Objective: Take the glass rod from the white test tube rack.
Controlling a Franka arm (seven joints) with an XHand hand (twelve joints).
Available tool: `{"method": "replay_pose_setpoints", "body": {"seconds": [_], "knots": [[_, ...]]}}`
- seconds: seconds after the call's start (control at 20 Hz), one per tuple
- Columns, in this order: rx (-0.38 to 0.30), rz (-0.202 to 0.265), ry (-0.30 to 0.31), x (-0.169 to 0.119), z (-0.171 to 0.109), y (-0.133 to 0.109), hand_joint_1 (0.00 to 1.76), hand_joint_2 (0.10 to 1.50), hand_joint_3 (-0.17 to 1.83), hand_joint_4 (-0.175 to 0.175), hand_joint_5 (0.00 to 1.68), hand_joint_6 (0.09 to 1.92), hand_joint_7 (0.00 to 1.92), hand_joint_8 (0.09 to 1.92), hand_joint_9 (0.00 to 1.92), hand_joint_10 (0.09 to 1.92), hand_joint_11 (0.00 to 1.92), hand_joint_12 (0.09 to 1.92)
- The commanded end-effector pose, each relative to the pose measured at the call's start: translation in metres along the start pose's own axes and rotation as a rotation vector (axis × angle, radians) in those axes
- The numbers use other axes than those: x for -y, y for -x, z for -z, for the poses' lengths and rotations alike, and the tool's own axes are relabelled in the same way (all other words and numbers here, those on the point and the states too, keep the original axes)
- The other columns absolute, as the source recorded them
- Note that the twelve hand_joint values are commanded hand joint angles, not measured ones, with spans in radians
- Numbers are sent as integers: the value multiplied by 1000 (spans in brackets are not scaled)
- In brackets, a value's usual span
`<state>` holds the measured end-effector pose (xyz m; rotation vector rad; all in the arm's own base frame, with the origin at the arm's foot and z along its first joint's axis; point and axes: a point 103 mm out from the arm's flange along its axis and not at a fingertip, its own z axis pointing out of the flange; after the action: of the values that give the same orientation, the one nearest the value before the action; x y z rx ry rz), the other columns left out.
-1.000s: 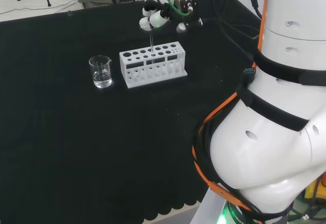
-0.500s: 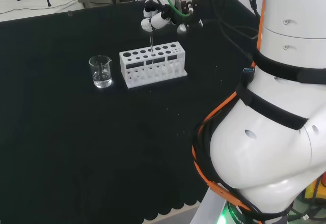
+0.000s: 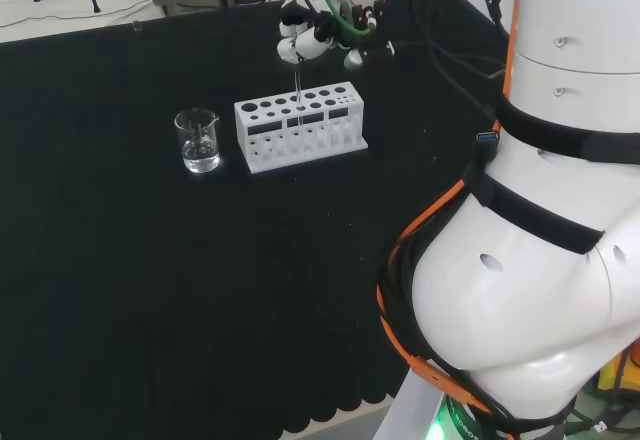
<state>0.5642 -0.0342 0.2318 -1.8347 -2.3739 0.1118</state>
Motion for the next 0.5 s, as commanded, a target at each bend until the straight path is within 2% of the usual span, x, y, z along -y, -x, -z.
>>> {"method": "replay_pose_setpoints", "body": {"seconds": [0.05, 0.3, 0.4, 0.5], "knots": [[-5, 12, 39, -2, 0, 0, 823, 1000, 409, -175, 686, 1077, 957, 1431, 1457, 1385, 1712, 1174], [-24, 12, 65, -3, 2, 3, 932, 966, 440, -175, 813, 1062, 1026, 1451, 1547, 1330, 1839, 1135], [-33, 17, 78, -5, 3, 2, 1059, 1004, 337, -175, 869, 1133, 1056, 1451, 1597, 1287, 1878, 1102], [-55, 18, 90, -6, 4, 0, 1118, 1022, 269, -175, 908, 1131, 1078, 1458, 1626, 1256, 1907, 1068]]}}
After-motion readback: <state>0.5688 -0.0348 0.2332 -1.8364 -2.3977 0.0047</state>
